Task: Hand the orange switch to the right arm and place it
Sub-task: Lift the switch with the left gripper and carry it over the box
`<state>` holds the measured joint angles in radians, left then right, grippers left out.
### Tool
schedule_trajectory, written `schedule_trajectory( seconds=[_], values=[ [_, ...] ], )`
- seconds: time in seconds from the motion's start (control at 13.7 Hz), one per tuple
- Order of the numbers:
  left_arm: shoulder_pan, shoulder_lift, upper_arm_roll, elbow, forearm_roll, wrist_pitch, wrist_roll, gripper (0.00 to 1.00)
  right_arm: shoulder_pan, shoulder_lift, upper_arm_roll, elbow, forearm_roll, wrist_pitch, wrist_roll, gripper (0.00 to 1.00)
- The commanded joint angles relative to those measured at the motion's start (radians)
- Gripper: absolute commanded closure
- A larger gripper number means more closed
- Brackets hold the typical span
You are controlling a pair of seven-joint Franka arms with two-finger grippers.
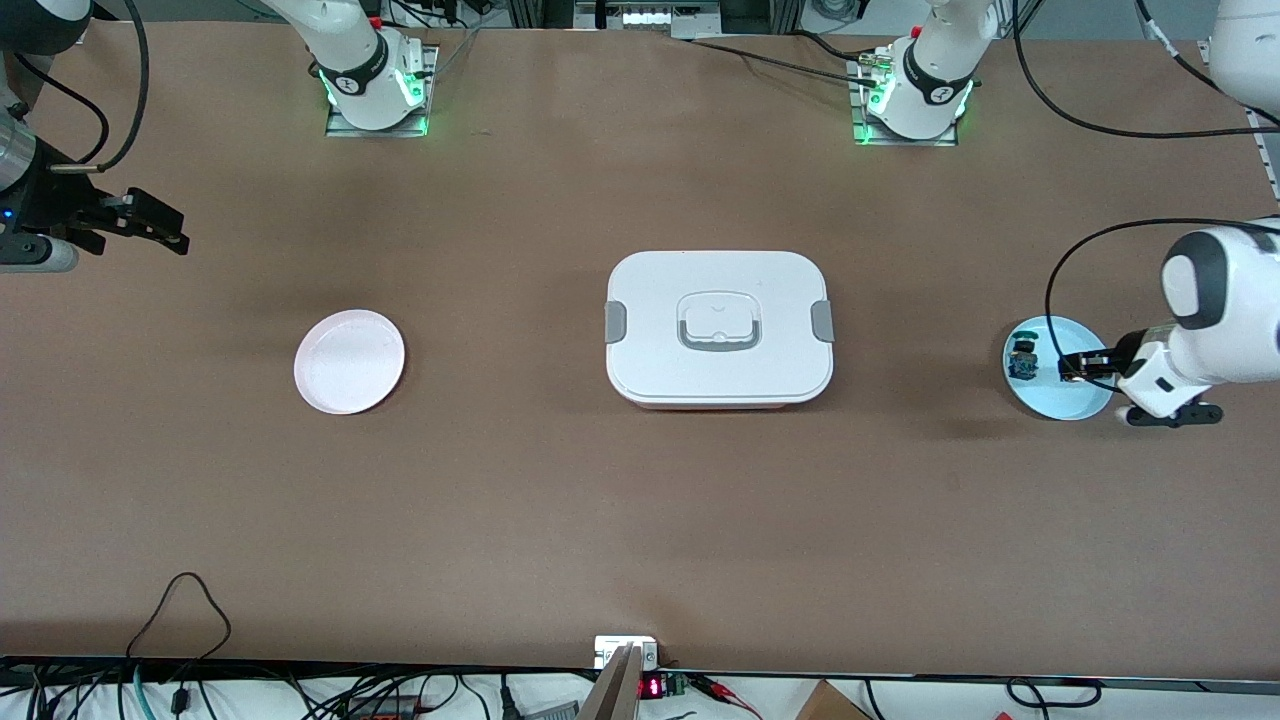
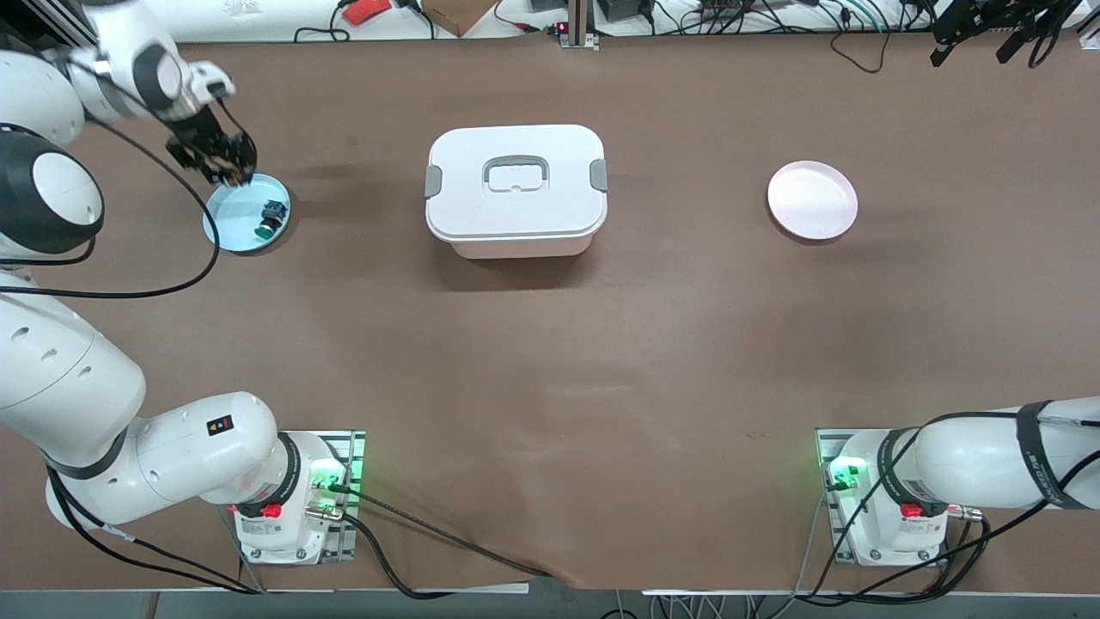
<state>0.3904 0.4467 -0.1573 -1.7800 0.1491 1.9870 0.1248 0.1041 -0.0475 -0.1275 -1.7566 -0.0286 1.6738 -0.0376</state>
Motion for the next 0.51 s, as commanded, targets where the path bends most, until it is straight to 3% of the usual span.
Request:
schedule_trajectory(
  seconds=[0.0,0.22,0.44],
  values=[
    [-0.002,-0.003,-0.054,0.157,-0.010,-0.247,0.036,0.66,-0.004,-0.009,0.005,-0.007,-0.010,-0.003,0.008,0.00],
    [-0.007,-0.003,-0.180,0.217,-0.031,-0.381,0.035,0.65,-0.004,-0.009,0.005,0.000,-0.010,-0.003,0.008,0.00],
    [-0.002,-0.002,-0.306,0.234,-0.201,-0.450,0.038,0.67,-0.004,-0.009,0.005,0.017,-0.008,-0.005,0.005,0.00]
  ],
)
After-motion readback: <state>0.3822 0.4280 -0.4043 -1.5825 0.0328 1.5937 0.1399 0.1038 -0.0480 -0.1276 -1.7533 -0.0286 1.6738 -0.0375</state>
